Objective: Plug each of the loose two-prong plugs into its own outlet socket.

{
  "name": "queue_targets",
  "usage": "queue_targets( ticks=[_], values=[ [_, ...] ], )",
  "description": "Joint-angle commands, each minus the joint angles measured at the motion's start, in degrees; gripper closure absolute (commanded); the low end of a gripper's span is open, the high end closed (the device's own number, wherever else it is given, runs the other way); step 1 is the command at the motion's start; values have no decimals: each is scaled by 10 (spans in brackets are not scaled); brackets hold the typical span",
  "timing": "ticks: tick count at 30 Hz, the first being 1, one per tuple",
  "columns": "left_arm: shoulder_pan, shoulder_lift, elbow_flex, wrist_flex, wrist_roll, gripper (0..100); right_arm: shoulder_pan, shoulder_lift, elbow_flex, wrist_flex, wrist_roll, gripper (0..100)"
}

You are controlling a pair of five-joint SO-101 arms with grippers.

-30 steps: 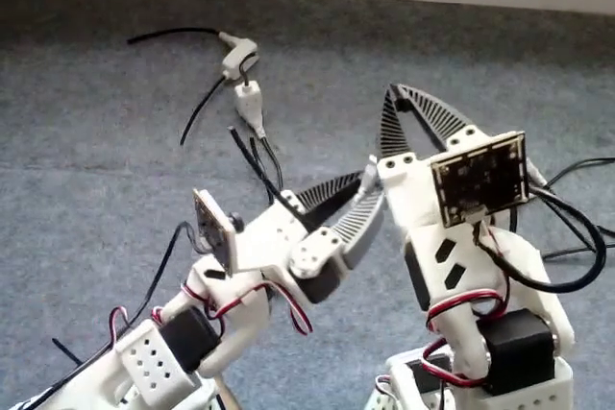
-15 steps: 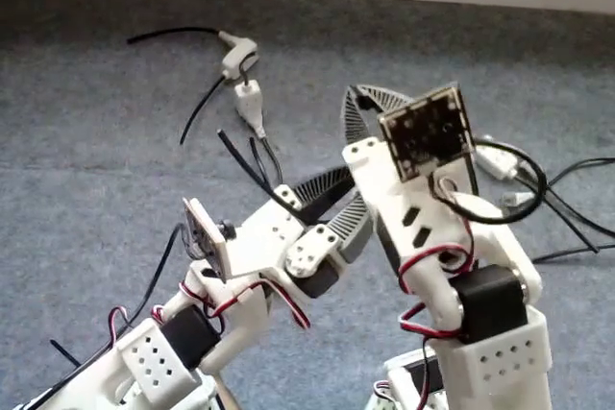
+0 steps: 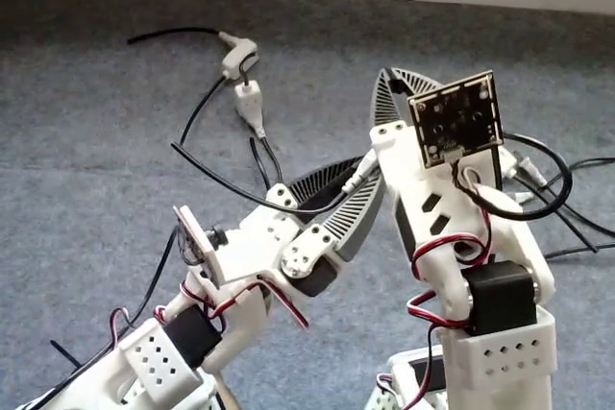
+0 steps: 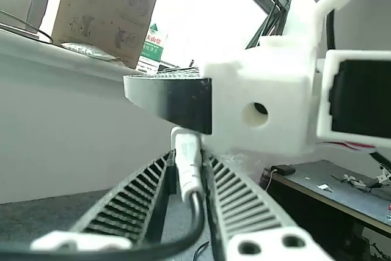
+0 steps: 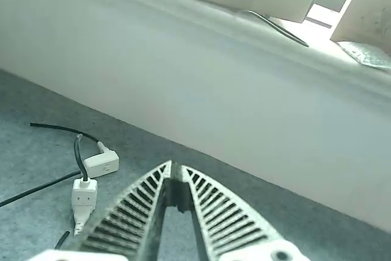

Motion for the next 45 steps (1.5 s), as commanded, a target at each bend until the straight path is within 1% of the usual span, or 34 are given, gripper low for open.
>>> queue_targets(
  ticks=[1,6,8,11,14,17,19,21,25,26,27,29,31,33,37,40,42,45],
  values=[
    [-12,-14,4,-45,-1,993,14,7,-19,8,10,991],
    [-10,-7,4,-41,-1,993,14,-38,-43,18,8,991],
    [-9,-7,4,-40,-1,993,14,-77,-44,17,-15,991],
    [10,-6,1,1,-1,993,14,-124,-46,16,-73,991],
    [35,-6,0,41,-4,993,14,-134,-48,16,-69,991],
    [36,2,-1,62,-4,993,16,-130,-48,14,-65,991],
    [35,37,-11,66,-4,993,27,-116,-66,18,-65,991],
    [19,101,-41,69,-4,993,58,-88,-88,31,-68,991],
    [-62,279,-148,69,-4,993,133,9,-173,76,-69,991],
    [-80,323,-174,80,-4,993,148,38,-202,95,-69,991],
    [-92,361,-200,101,-4,993,162,70,-233,115,-69,991],
    [-107,404,-249,172,-4,993,189,138,-299,155,-91,991],
    [-109,415,-287,260,-4,992,220,205,-375,199,-120,991],
    [-105,407,-323,356,-12,992,242,276,-455,247,-134,991],
    [-104,381,-400,572,-99,993,257,411,-627,353,-135,991],
    [-109,370,-462,716,-190,993,254,503,-760,433,-134,991],
    [-109,368,-504,789,-237,993,253,553,-836,474,-134,991],
    [-109,367,-564,879,-287,993,253,611,-932,516,-134,991]
  ],
)
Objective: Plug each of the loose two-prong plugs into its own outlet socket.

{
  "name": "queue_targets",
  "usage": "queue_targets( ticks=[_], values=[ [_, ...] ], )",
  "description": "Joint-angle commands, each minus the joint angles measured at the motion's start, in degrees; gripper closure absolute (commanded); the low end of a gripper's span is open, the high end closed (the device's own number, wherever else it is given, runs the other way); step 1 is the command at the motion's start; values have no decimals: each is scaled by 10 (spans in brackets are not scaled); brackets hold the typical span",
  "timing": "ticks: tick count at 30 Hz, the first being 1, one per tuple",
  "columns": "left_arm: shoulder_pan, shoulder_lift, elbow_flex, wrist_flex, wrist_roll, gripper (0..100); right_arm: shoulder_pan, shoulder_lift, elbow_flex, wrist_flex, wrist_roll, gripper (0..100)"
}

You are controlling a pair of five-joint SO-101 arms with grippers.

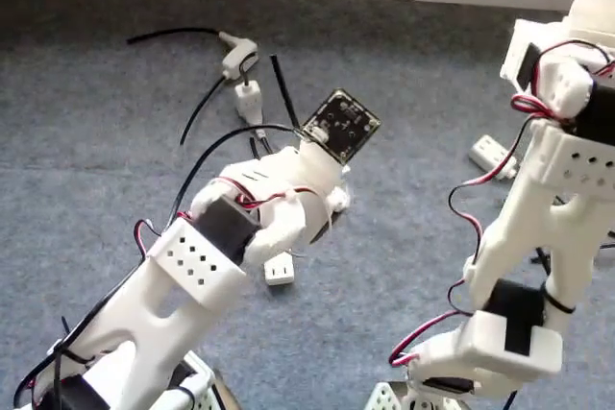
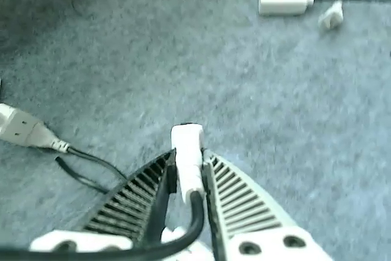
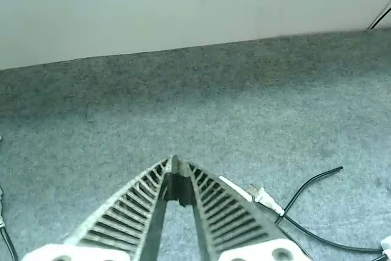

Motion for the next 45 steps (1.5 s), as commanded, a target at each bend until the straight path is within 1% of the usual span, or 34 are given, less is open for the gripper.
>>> queue_targets(
  ticks=[1,4,6,8,11,13,14,17,19,22,26,30,34,38,42,45],
  values=[
    [-7,-21,-110,151,-83,993,2,49,-138,42,-5,991],
    [-7,-18,-149,229,-140,993,2,75,-164,51,-5,991],
    [-19,-17,-161,265,-154,993,2,78,-165,50,-5,991],
    [-57,-16,-169,287,-146,993,2,78,-165,49,-5,991],
    [-123,14,-177,317,-103,993,0,78,-165,51,-8,991],
    [-138,58,-173,344,-108,993,-8,78,-165,52,-5,991],
    [-138,84,-172,354,-127,993,-10,79,-164,52,-5,991],
    [-138,156,-176,375,-215,993,-15,80,-164,53,-5,991],
    [-140,187,-182,373,-250,993,-15,80,-164,53,-5,991],
    [-136,200,-187,375,-276,993,-15,80,-164,53,-5,991],
    [-95,200,-170,375,-308,993,-16,80,-164,53,-5,991],
    [-46,200,-138,352,-306,993,-15,80,-164,53,-5,991],
    [-16,199,-72,294,-305,994,-15,79,-164,53,-5,991],
    [-17,199,-24,253,-305,994,-15,79,-164,53,-5,991],
    [-23,199,-16,246,-307,994,-15,79,-164,53,-5,991],
    [-29,200,-14,223,-308,994,-15,79,-164,53,-5,991]
  ],
)
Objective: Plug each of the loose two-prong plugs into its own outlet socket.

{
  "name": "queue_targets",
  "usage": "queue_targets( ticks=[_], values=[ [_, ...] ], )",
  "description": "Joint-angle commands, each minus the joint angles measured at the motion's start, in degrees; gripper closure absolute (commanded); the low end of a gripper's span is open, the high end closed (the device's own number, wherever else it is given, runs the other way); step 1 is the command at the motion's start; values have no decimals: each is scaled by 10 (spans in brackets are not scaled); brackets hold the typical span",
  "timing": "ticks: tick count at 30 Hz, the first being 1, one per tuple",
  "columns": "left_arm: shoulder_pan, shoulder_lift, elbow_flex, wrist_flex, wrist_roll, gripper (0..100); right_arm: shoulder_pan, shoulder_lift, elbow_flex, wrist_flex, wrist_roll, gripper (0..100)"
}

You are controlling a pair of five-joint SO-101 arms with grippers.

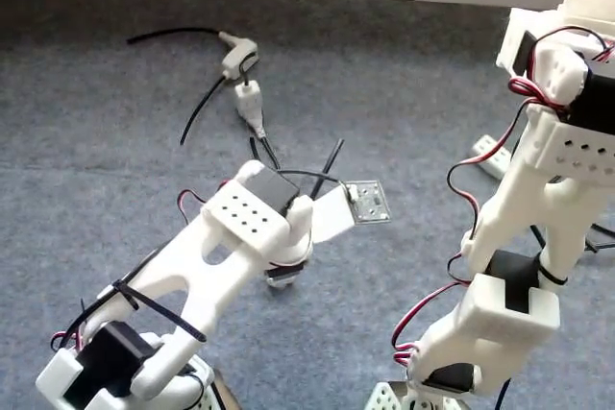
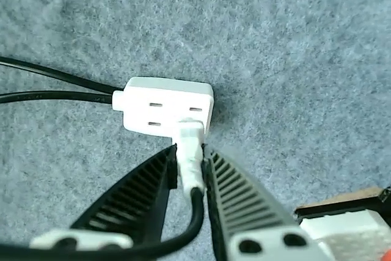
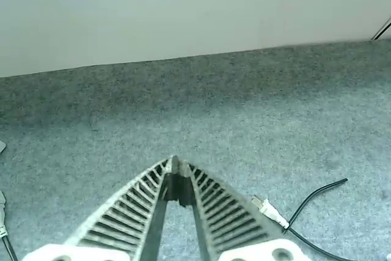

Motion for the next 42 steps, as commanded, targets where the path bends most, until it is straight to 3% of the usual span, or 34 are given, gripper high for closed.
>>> queue_targets(
  ticks=[1,42],
  values=[
    [-7,4,0,-30,-6,994,-7,-3,-24,8,-4,991],
    [22,5,42,-50,-7,994,17,-3,-27,4,-4,991]
  ],
)
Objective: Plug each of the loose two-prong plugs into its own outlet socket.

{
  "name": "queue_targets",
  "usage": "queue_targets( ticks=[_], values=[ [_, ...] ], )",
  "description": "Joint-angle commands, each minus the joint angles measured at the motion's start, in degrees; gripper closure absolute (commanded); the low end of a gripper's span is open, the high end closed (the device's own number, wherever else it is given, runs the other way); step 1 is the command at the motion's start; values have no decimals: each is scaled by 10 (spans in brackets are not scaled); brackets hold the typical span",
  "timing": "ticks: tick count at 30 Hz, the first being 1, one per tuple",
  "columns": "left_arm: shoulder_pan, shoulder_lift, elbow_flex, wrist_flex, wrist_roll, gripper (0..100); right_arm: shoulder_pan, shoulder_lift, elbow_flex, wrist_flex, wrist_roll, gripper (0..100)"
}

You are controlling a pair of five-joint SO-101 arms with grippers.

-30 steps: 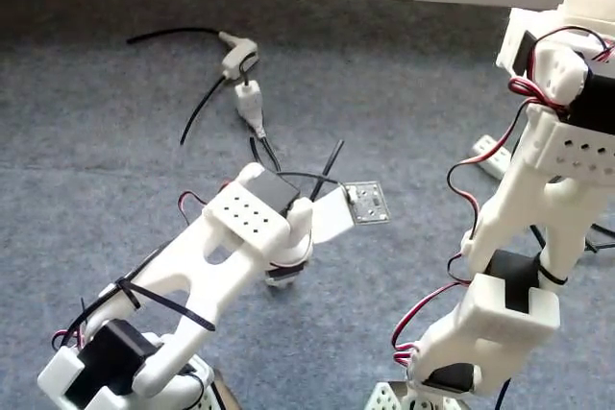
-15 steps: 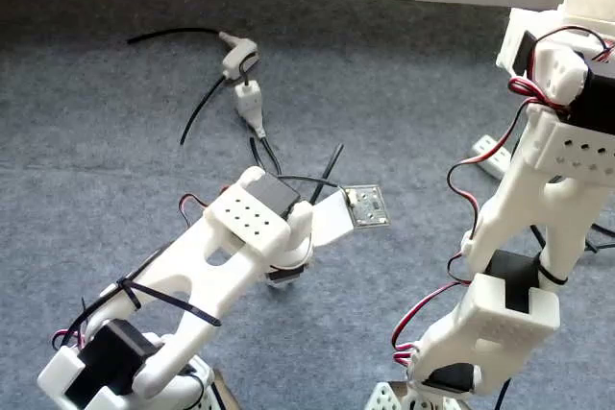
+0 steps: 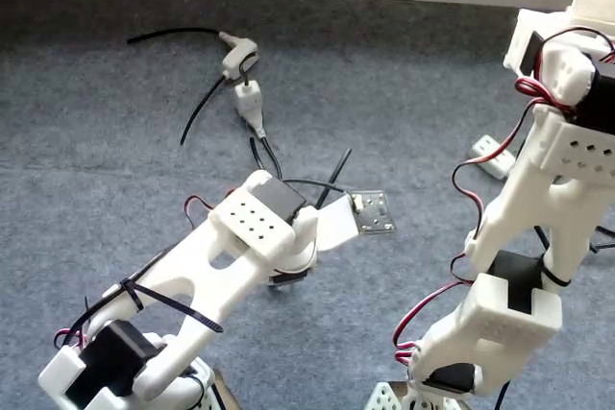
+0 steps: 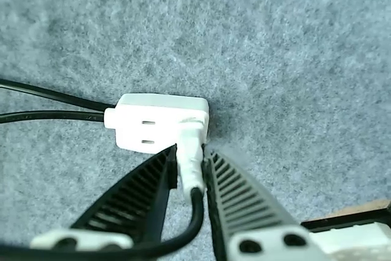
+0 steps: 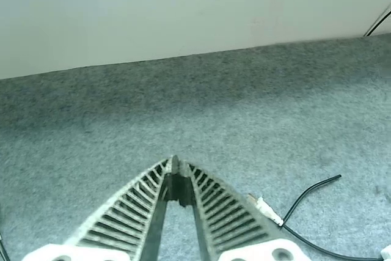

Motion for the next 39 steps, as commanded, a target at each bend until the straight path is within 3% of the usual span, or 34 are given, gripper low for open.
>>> queue_targets(
  ticks=[1,4,11,17,26,35,39],
  values=[
    [3,-2,13,-6,-9,994,5,-3,-27,4,-4,991],
    [2,-2,28,-6,-44,994,5,-3,-27,4,-4,991],
    [2,-2,30,-22,-45,994,5,-3,-27,4,-4,991],
    [-36,-1,36,-36,-69,994,5,-3,-27,4,-4,991],
    [-81,-1,104,-116,-119,994,5,-1,-27,4,-4,991],
    [-78,-1,118,-120,-152,991,5,-1,-26,4,-4,991],
    [-82,-7,92,-120,-149,882,3,-1,-26,4,-4,991]
  ],
)
